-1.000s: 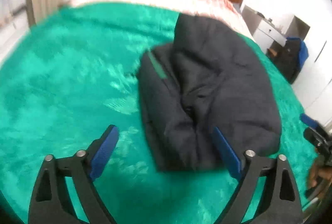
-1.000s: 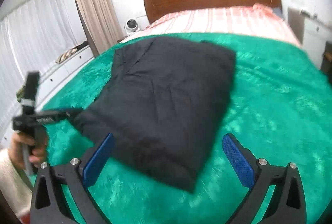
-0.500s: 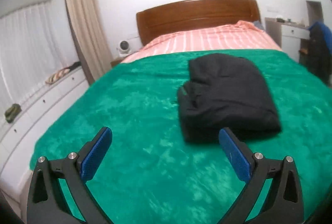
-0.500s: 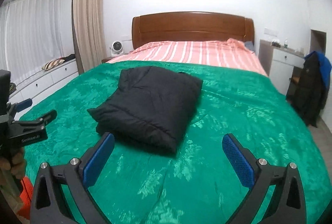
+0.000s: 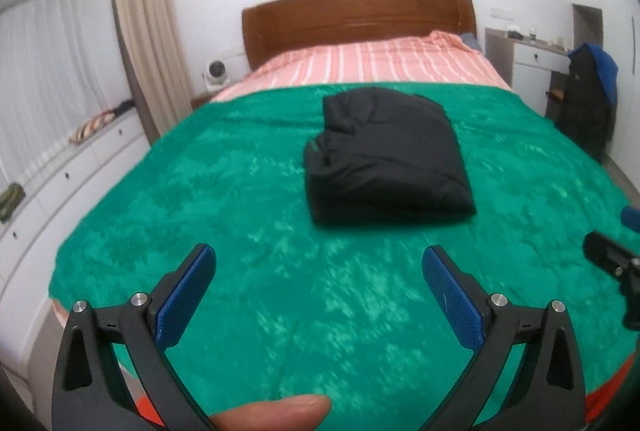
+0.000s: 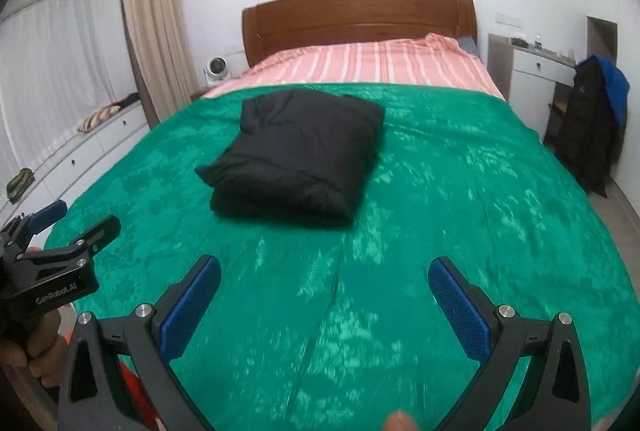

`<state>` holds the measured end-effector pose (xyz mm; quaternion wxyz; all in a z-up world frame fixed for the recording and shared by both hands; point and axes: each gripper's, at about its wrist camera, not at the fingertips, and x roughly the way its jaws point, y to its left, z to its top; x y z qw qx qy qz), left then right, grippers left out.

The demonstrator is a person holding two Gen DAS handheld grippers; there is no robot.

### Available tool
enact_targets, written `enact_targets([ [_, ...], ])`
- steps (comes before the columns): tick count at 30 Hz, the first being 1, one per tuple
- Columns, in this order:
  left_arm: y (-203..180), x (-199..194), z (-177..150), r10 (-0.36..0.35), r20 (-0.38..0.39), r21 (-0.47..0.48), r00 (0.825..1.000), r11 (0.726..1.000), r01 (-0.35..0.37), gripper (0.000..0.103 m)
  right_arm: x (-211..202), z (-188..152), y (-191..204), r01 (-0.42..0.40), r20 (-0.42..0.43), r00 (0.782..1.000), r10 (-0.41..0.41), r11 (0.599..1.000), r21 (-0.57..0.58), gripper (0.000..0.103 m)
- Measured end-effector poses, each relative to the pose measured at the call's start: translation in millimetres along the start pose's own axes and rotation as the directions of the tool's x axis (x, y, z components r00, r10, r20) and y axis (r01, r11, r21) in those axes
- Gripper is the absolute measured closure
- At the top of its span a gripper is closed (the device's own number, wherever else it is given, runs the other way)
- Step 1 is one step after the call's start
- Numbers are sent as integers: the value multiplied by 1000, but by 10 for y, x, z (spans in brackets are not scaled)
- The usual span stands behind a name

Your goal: Fold large clothes

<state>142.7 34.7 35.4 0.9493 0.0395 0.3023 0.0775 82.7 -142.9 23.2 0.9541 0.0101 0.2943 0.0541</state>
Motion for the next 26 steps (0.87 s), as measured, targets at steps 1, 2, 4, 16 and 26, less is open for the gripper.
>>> enact_targets([
  [1, -10, -29, -12, 0, -10, 1, 1000, 1000, 0, 0, -26, -10, 31, 6, -7, 1000, -6, 1000, -6, 1],
  [2, -19, -56, -19, -1, -20, 5, 1000, 1000, 1, 0, -66, -18, 80, 12, -17, 1000, -13, 1000, -18, 1],
  [4, -33, -109, -37, -3, -31, 9, 1000, 1000, 3, 0, -128, -27, 148, 21, -26, 999, -22, 999, -35, 1],
  [16, -73, -228, -22, -6, -22, 24, 1000, 1000, 7, 0, -375, 1, 268, 121, -15, 992, -122, 991, -61, 1],
  [26, -104, -195, -78, -15, -17, 20, 1000, 1000, 15, 0, -318, -81, 192, 119, -41, 992, -121, 992, -48, 1],
])
